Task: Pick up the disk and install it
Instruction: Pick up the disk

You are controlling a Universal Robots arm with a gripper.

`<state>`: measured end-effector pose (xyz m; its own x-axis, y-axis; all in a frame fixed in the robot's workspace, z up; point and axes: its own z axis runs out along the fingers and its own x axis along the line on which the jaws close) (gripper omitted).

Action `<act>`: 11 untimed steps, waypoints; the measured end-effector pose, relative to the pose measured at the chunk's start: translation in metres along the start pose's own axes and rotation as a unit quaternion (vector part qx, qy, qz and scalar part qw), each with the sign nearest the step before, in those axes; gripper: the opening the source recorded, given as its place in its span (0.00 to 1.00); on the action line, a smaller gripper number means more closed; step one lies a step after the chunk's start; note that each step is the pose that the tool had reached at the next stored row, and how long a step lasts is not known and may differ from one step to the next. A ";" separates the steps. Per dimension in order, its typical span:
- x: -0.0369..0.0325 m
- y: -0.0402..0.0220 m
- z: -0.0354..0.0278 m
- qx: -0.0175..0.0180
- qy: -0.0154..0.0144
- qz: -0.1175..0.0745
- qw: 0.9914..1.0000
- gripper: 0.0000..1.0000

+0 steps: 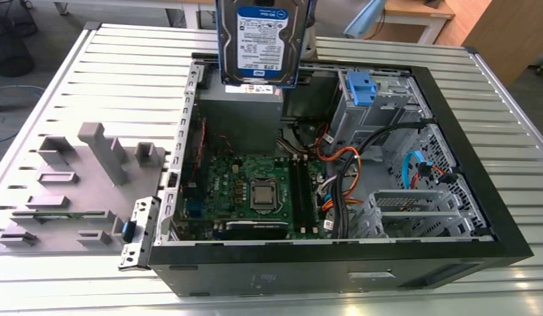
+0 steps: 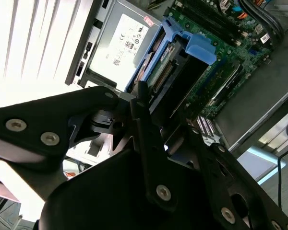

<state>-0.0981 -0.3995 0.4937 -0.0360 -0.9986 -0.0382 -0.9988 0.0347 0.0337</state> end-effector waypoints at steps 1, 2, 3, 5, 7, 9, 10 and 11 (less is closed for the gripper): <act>-0.0001 -0.0025 -0.0001 0.000 0.000 0.000 1.000 0.35; -0.0002 -0.0049 -0.0002 0.000 0.000 0.000 1.000 0.35; -0.0003 -0.0074 -0.0002 0.000 0.000 0.000 1.000 0.35; -0.0005 -0.0125 -0.0004 0.000 0.000 0.000 1.000 0.35; -0.0006 -0.0175 -0.0006 0.000 0.000 0.000 1.000 0.35; -0.0008 -0.0223 -0.0007 0.000 0.000 0.000 1.000 0.35; -0.0009 -0.0247 -0.0008 0.000 0.000 0.000 1.000 0.35; -0.0010 -0.0270 -0.0008 0.000 0.000 0.000 1.000 0.35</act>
<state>-0.0711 -0.3995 0.4937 -0.0361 -0.9986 -0.0383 -0.9988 0.0348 0.0337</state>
